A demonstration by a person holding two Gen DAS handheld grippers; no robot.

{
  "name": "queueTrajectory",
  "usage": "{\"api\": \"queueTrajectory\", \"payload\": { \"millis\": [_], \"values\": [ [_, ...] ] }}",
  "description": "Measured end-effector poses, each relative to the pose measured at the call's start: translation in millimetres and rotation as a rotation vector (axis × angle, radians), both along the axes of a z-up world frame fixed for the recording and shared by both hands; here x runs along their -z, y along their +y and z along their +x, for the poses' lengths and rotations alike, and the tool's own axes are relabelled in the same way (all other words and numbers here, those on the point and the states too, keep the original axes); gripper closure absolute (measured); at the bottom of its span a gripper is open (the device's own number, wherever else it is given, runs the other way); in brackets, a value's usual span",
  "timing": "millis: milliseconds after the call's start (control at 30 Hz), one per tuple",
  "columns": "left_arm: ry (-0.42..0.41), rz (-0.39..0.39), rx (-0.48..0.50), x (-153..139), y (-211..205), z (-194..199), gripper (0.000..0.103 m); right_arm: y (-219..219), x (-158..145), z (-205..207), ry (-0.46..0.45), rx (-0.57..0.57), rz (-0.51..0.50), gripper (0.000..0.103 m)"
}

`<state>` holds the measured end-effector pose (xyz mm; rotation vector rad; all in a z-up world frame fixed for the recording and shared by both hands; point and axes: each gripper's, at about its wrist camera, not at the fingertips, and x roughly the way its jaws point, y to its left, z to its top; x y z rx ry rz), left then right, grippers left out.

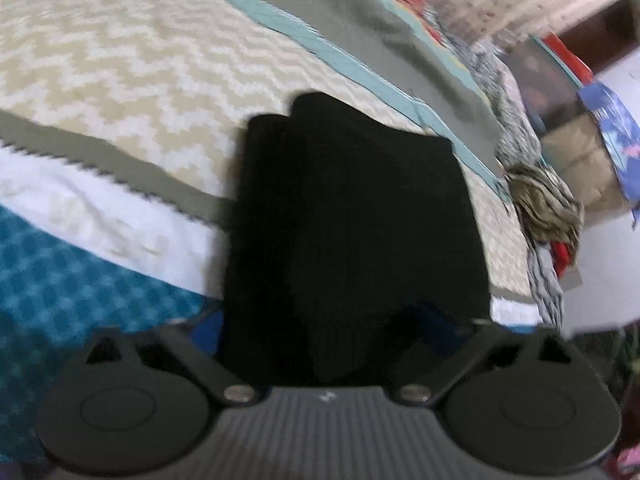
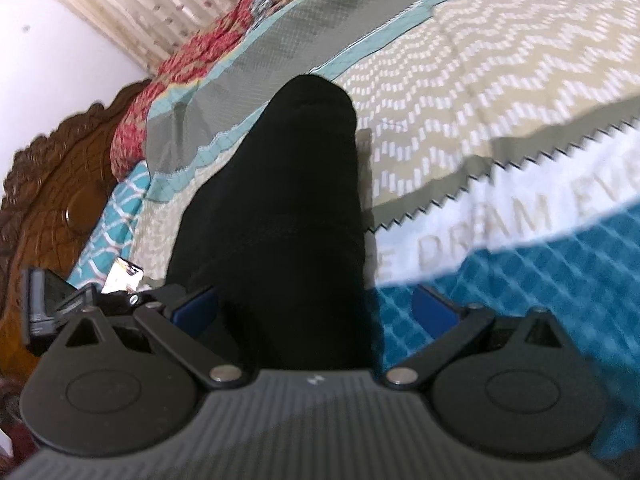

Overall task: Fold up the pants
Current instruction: 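Lift the folded pants with both grippers and carry them across the bedspread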

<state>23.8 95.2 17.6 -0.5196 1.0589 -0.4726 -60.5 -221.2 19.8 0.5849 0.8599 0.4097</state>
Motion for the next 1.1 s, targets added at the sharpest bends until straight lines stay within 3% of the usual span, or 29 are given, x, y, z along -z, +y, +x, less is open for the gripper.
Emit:
{"api": "queueTrajectory", "payload": {
  "millis": [33, 67, 167, 233, 433, 600, 733, 833, 900, 933, 967, 1000, 1033, 1100],
  "values": [
    [-0.015, 0.026, -0.005, -3, -5, -2, 0.025, 2, 1, 5, 0.003, -0.010, -0.002, 0.018],
    [-0.030, 0.046, -0.008, -7, -8, -3, 0.038, 6, 1, 11, 0.009, -0.041, 0.014, 0.031],
    [-0.057, 0.059, -0.027, -26, -8, -4, 0.057, 22, -8, 19, 0.007, -0.098, -0.025, 0.043],
    [-0.087, 0.044, -0.031, -42, -6, -2, 0.058, 21, -22, 19, -0.032, -0.109, -0.026, 0.054],
    [-0.236, 0.088, 0.015, -90, -33, 44, 0.058, 12, -64, 36, -0.233, -0.065, -0.059, 0.056],
    [-0.373, 0.116, 0.050, -119, -70, 113, 0.057, -12, -91, 88, -0.357, 0.002, -0.079, 0.056],
    [-0.396, 0.131, 0.049, -107, -100, 179, 0.053, -31, -88, 141, -0.421, 0.075, -0.125, 0.056],
    [-0.338, 0.156, 0.005, -77, -119, 228, 0.048, -35, -71, 182, -0.426, 0.124, -0.185, 0.056],
    [-0.273, 0.226, -0.023, -47, -130, 258, 0.042, -30, -52, 214, -0.391, 0.145, -0.243, 0.056],
    [-0.229, 0.281, -0.044, -29, -134, 268, 0.034, -31, -43, 229, -0.352, 0.151, -0.250, 0.056],
    [-0.191, 0.318, -0.062, -15, -136, 274, 0.014, -29, -28, 245, -0.294, 0.162, -0.267, 0.055],
    [-0.187, 0.324, -0.084, -5, -136, 275, 0.005, -27, -15, 253, -0.256, 0.186, -0.294, 0.048],
    [-0.194, 0.332, -0.103, -2, -136, 273, 0.001, -27, -7, 256, -0.245, 0.201, -0.318, 0.041],
    [-0.200, 0.341, -0.111, -2, -138, 268, 0.000, -30, 1, 255, -0.235, 0.201, -0.302, 0.038]
  ]
}}
